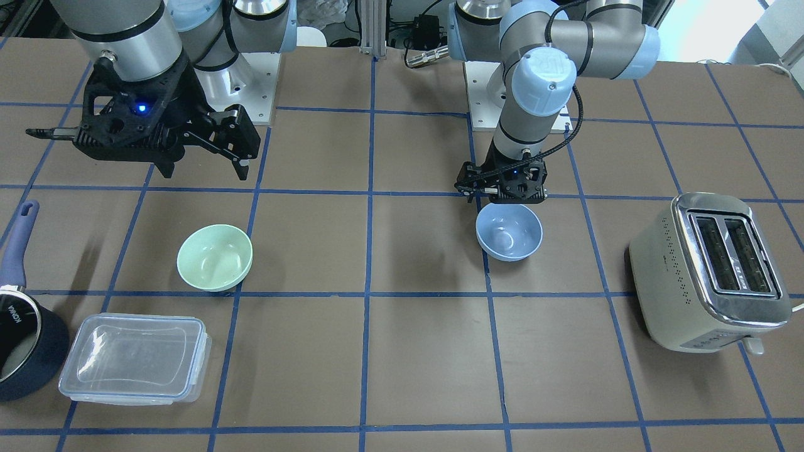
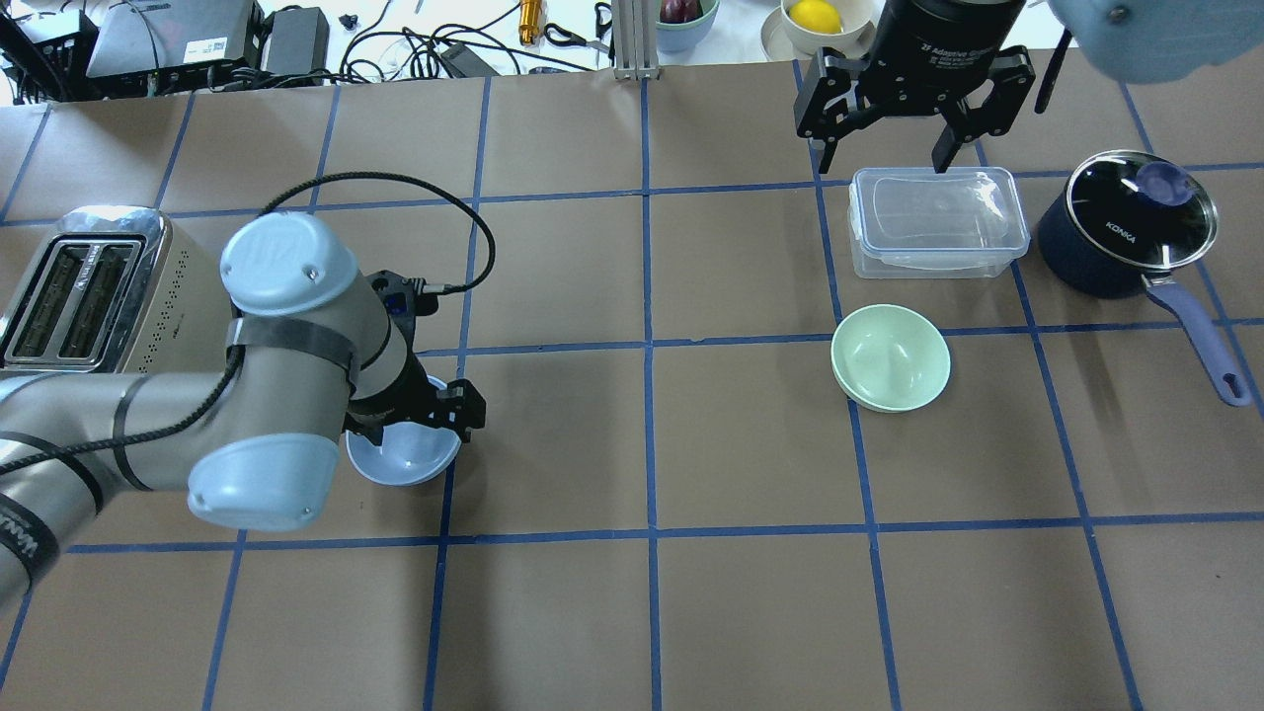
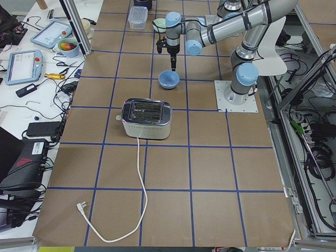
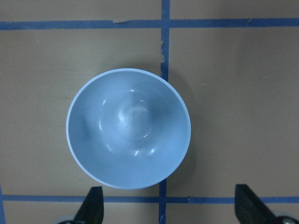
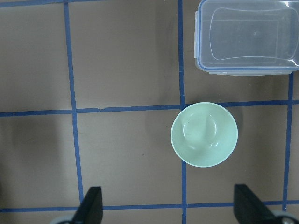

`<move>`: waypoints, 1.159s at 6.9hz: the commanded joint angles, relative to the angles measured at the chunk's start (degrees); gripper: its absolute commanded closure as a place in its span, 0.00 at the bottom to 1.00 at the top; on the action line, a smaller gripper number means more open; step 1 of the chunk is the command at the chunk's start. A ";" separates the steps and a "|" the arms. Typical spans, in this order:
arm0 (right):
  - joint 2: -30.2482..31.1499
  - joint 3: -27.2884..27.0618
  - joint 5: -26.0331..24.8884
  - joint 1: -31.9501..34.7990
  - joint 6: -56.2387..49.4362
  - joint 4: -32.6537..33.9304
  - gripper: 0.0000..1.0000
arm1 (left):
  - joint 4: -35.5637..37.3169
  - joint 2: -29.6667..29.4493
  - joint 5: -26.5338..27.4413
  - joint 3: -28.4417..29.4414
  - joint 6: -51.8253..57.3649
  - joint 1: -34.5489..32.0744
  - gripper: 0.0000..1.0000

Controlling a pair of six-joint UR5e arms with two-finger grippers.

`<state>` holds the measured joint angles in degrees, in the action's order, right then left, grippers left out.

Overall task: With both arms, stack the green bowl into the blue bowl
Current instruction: 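Lower the left gripper onto the light blue bowl and grasp its rim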

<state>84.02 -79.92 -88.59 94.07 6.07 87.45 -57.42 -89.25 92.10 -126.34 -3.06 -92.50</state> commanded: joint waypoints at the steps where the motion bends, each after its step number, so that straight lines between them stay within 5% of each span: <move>1: 0.00 0.03 0.00 -0.03 0.00 0.09 0.00 | 12.96 -2.75 0.98 -6.97 -0.11 -0.49 0.00; 2: 0.00 0.03 0.00 -0.03 0.08 0.00 0.00 | 13.64 -4.07 1.07 -6.73 0.25 -0.67 0.10; 5: 0.09 -0.06 -0.09 -0.03 0.08 0.00 0.00 | 15.31 -5.93 0.98 -6.55 0.25 -1.90 0.88; 6: 0.09 0.03 -0.09 -0.03 0.08 0.00 0.00 | 16.27 -6.02 0.98 -6.55 0.34 -1.90 1.00; 8: 0.09 0.03 -0.09 -0.03 0.08 -0.09 0.00 | 16.64 -5.93 0.19 -2.02 0.86 -2.33 1.00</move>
<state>84.10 -79.90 -88.64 94.04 6.15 87.43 -40.87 -95.18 92.78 -131.52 -2.49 -94.48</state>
